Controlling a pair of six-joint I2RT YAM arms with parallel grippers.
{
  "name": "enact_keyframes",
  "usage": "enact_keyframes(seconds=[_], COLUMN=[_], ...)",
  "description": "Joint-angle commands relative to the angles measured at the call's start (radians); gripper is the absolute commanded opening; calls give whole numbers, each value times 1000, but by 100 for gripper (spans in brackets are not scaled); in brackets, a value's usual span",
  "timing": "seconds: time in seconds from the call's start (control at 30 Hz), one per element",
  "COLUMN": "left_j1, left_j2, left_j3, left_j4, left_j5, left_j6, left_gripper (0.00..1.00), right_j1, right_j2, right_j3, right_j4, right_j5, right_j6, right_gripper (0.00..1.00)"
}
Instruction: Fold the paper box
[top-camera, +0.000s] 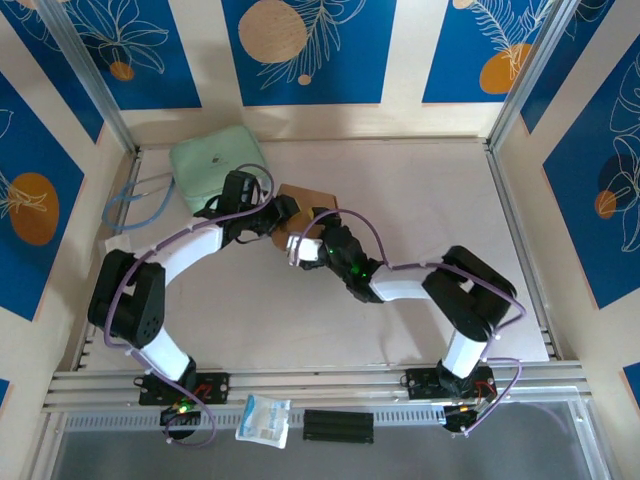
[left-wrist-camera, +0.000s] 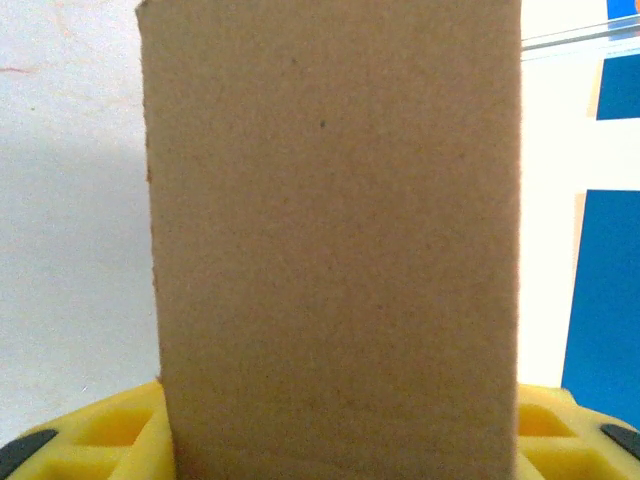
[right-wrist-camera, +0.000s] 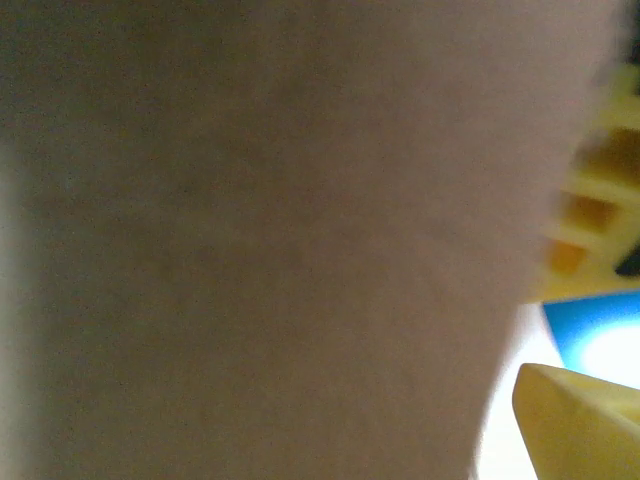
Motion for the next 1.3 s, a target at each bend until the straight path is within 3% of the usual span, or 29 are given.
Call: enact_keyframes(seconds=[0.0,0.2,0.33,0.43,0.53,0.67,0.77,0.9,1.0,1.17,1.27], left_j1=[-6,-5,-5,3,12,18,18,20,20,20,20], left_j2=[-50,-68,-95,-148,-239,-389,-488,-586,-632,-654,-660], left_j3=[27,34,47,67,94,131,125,67,5,-71,-108], left_j4=[-30,-35,-30,-68,-146,-301,-401,-455,-452,-453,-431], left_j5=[12,17,16,-15,-83,-222,-341,-452,-454,-414,-388], left_j6=[-19,-18,3,56,152,353,496,581,577,556,541], left_gripper=[36,40,56,74,84,90,91,92,92,93,93], right_j1=[-8,8,21,15,-20,-99,-122,-118,-104,-76,-71], right_j2=[42,1,-87,-213,-360,-451,-406,-253,-123,-6,30], right_j3=[39,10,-23,-48,-11,166,356,585,721,767,778], right_j4=[198,119,-30,-204,-532,-1097,-1478,-1781,-1880,-1793,-1767], right_j5=[71,37,8,-65,-208,-458,-555,-541,-526,-462,-486], right_j6=[-119,-64,-3,85,190,221,181,169,176,169,175], right_gripper=[93,65,51,47,42,38,39,40,38,41,45])
